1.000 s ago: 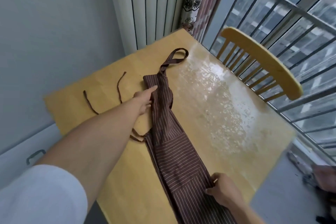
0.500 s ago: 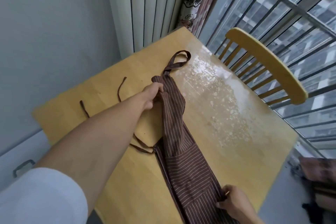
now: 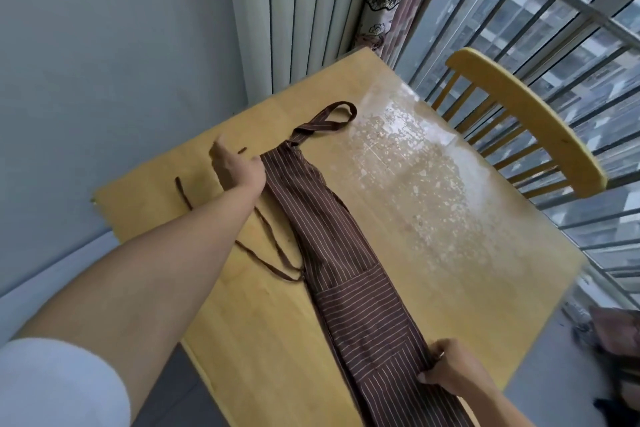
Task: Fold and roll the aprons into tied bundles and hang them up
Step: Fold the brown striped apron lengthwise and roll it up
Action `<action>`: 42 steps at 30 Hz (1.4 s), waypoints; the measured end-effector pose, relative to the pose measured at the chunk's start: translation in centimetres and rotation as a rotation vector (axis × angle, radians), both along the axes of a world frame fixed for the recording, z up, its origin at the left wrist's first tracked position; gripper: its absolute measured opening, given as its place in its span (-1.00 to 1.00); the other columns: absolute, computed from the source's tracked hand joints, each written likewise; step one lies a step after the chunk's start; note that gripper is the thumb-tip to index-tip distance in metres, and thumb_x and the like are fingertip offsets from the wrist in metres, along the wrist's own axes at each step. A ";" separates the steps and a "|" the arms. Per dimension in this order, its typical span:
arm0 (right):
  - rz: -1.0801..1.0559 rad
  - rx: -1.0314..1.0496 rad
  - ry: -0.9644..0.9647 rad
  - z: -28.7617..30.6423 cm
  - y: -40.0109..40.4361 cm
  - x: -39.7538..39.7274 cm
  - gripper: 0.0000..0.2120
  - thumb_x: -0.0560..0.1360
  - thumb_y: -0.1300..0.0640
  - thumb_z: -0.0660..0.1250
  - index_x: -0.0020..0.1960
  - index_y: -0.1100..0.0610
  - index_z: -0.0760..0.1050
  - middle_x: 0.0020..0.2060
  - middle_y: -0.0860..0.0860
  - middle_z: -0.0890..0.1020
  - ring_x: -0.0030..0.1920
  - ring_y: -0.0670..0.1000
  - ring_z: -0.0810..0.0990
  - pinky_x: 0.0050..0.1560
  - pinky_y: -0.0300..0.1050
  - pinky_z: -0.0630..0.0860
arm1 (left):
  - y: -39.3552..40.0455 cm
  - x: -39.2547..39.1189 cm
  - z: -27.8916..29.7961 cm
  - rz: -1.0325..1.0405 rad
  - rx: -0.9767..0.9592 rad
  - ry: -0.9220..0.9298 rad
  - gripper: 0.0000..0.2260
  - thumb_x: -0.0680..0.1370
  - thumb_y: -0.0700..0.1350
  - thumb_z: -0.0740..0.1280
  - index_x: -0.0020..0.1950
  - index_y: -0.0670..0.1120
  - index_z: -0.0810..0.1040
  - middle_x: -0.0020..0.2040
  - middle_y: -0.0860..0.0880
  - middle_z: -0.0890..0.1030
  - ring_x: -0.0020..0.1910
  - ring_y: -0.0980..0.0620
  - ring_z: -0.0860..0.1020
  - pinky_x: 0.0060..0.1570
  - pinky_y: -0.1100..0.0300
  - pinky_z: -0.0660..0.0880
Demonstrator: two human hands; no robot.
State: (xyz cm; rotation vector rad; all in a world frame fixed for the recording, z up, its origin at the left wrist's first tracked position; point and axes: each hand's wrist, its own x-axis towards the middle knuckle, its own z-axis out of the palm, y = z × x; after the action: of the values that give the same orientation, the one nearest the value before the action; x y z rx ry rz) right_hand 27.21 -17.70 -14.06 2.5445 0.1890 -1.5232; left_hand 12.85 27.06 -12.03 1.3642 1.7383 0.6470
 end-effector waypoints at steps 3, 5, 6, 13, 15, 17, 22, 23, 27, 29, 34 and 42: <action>-0.008 0.024 0.005 0.2 -0.3 -0.2 -0.61 0.30 0.06 0.67 0.06 0.16 0.67 -0.09 0.04 0.75 -0.07 0.01 0.69 -0.15 -0.10 0.49 | -4.8 -0.6 0.0 -0.497 0.338 0.230 -0.50 0.61 -0.09 0.35 0.54 -0.01 0.31 0.57 -0.04 0.29 0.55 -0.06 0.26 0.52 0.00 0.27; -0.012 0.055 -0.004 0.8 -0.2 -0.6 -0.66 0.33 0.06 0.66 0.01 0.13 0.64 -0.09 0.04 0.73 -0.08 0.01 0.67 -0.17 -0.09 0.46 | -9.7 -0.8 -1.2 -0.856 0.464 0.285 -0.51 0.63 0.00 0.31 0.55 0.02 0.30 0.62 -0.04 0.22 0.61 -0.07 0.15 0.59 -0.08 0.14; -0.016 0.077 -0.010 0.9 -0.3 -0.8 -0.70 0.35 0.06 0.65 -0.04 0.09 0.61 -0.09 0.02 0.72 -0.08 0.00 0.66 -0.15 -0.09 0.47 | -12.6 -1.0 -1.9 -1.008 0.519 0.293 -0.50 0.63 0.04 0.29 0.56 0.01 0.28 0.64 -0.04 0.18 0.63 -0.07 0.11 0.60 -0.09 0.08; -0.094 0.228 -0.055 0.8 -3.1 -1.5 -0.71 0.43 -0.05 0.59 -0.03 0.10 0.59 -0.06 0.08 0.70 -0.09 0.04 0.67 -0.19 -0.08 0.45 | -21.6 -1.7 -2.7 -0.377 0.041 -0.009 -0.49 0.70 0.03 0.21 0.62 0.04 0.17 0.62 -0.03 0.24 0.58 -0.06 0.23 0.51 -0.04 0.30; -0.107 0.244 -0.087 0.8 -3.7 -1.8 -0.69 0.42 -0.11 0.57 -0.05 0.06 0.55 -0.08 -0.02 0.64 -0.13 0.00 0.63 -0.19 -0.07 0.46 | -18.8 -0.5 -1.1 -0.111 -0.274 -0.191 -0.49 0.68 -0.07 0.28 0.60 -0.03 0.20 0.55 -0.11 0.33 0.49 -0.14 0.38 0.38 0.00 0.41; -0.115 0.251 -0.108 0.8 -4.1 -2.1 -0.67 0.42 -0.14 0.56 -0.05 0.04 0.54 -0.12 -0.06 0.60 -0.17 -0.02 0.59 -0.24 -0.08 0.43 | -15.4 0.0 -0.4 -0.051 -0.453 -0.238 -0.54 0.64 -0.10 0.38 0.50 -0.11 0.35 0.40 -0.10 0.48 0.34 -0.15 0.51 0.23 0.02 0.51; -0.140 0.293 -0.114 0.8 -4.5 -2.4 -0.65 0.42 -0.13 0.57 -0.06 0.09 0.55 -0.26 -0.02 0.58 -0.31 0.04 0.50 -0.31 -0.09 0.28 | -12.9 -0.4 -0.1 -0.266 -0.843 -0.141 -0.66 0.49 0.03 0.54 0.17 -0.10 0.62 0.03 0.01 0.67 -0.17 0.07 0.55 -0.38 0.23 0.41; -0.139 0.289 -0.108 1.0 -4.4 -2.4 -0.66 0.42 -0.13 0.57 -0.06 0.09 0.55 -0.22 -0.01 0.61 -0.31 0.04 0.51 -0.32 -0.09 0.29 | -12.5 -0.4 -0.2 -0.278 -0.850 -0.145 -0.64 0.46 0.03 0.56 0.16 -0.10 0.62 0.04 0.01 0.67 -0.15 0.06 0.56 -0.36 0.22 0.42; -0.121 0.243 -0.104 1.8 -3.8 -2.3 -0.67 0.43 -0.12 0.57 -0.05 0.06 0.53 -0.12 0.00 0.64 -0.23 0.02 0.59 -0.30 -0.10 0.35 | -10.5 -0.2 -0.3 -0.164 -0.801 -0.353 -0.60 0.42 -0.05 0.58 0.18 -0.15 0.60 0.07 -0.14 0.70 0.08 -0.16 0.65 0.12 -0.03 0.60; -0.122 0.223 -0.111 1.9 -3.4 -2.3 -0.67 0.41 -0.11 0.59 -0.04 0.07 0.56 -0.16 0.01 0.67 -0.17 0.01 0.63 -0.25 -0.10 0.39 | -8.9 -0.2 -0.3 -0.046 -0.759 -0.482 -0.75 0.52 -0.13 0.44 0.17 -0.16 0.58 0.09 -0.20 0.69 0.06 -0.21 0.66 0.18 -0.13 0.60; -0.060 0.113 -0.117 2.0 -2.2 -1.9 -0.68 0.38 -0.09 0.61 -0.04 0.01 0.55 -0.17 -0.05 0.68 -0.11 -0.03 0.64 -0.09 -0.09 0.51 | -4.9 -0.3 -0.4 0.019 -0.461 -0.203 -0.87 0.61 -0.13 0.37 0.09 -0.17 0.60 -0.01 -0.13 0.66 -0.16 -0.06 0.61 -0.20 0.06 0.59; 0.201 0.384 -0.314 4.7 8.6 -1.0 -0.58 0.61 0.17 0.29 0.44 -0.03 0.37 0.33 0.01 0.57 0.21 0.04 0.60 0.07 -0.05 0.62 | -1.6 -0.2 -1.2 -0.083 -0.400 -0.133 -0.64 0.56 0.02 0.47 0.23 -0.20 0.57 -0.04 -0.12 0.66 -0.25 0.00 0.61 -0.40 0.17 0.51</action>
State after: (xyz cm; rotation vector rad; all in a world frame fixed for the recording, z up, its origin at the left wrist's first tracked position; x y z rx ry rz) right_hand 26.24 -9.06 -9.40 2.9008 0.7308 -1.0803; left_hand 12.62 25.45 -13.26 1.0817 1.5915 0.3129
